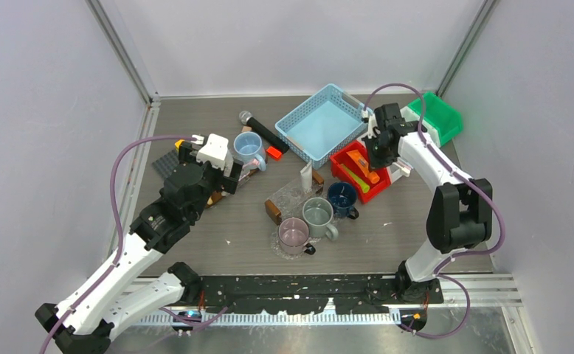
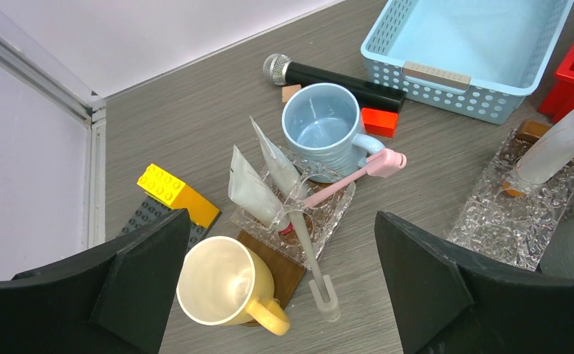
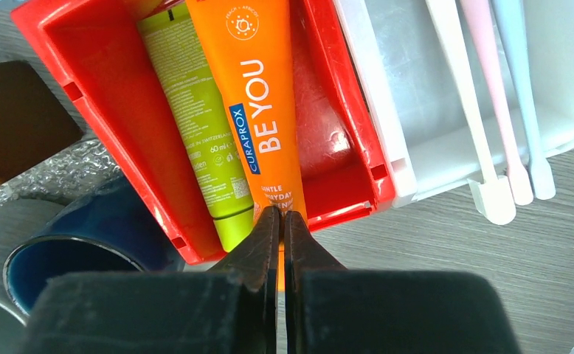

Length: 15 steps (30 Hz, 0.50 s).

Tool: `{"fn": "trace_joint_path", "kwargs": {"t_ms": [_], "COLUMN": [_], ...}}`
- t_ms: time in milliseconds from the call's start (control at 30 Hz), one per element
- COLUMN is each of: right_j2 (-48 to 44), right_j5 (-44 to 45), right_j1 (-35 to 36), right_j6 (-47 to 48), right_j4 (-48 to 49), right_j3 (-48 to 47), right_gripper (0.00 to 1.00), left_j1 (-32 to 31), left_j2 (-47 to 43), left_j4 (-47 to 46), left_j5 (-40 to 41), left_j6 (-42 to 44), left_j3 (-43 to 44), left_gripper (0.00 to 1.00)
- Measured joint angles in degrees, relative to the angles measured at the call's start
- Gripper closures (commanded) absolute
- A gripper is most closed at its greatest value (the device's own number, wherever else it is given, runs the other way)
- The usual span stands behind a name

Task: Prepare toiletry sets of a toothbrush and toothpaste on the tray
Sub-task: Pick up the toothpaste from the storage box.

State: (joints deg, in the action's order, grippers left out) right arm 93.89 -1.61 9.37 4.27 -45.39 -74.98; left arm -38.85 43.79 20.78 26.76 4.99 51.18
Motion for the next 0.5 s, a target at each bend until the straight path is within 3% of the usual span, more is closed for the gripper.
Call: {"fn": "trace_joint_path", "kwargs": {"t_ms": [233, 500], "right_j2": [3.61, 7.28], "right_j5": [2.43, 4.94], "right_j1": [0.35, 1.07], "right_j6": [-0.35, -0.28], "right_j4": [1.42, 3.32], "right_j3": [1.40, 2.62], "right_gripper": [0.64, 0.52], "left_j1": [0.00, 0.13], "left_j2": [0.00, 0.02], "left_j4": [-0.02, -0.04], "left_j5": [-0.02, -0.02], "left_j6": [0.00, 0.00], "left_j3": [0.00, 0.00], "left_gripper": [0.00, 0.00]}}
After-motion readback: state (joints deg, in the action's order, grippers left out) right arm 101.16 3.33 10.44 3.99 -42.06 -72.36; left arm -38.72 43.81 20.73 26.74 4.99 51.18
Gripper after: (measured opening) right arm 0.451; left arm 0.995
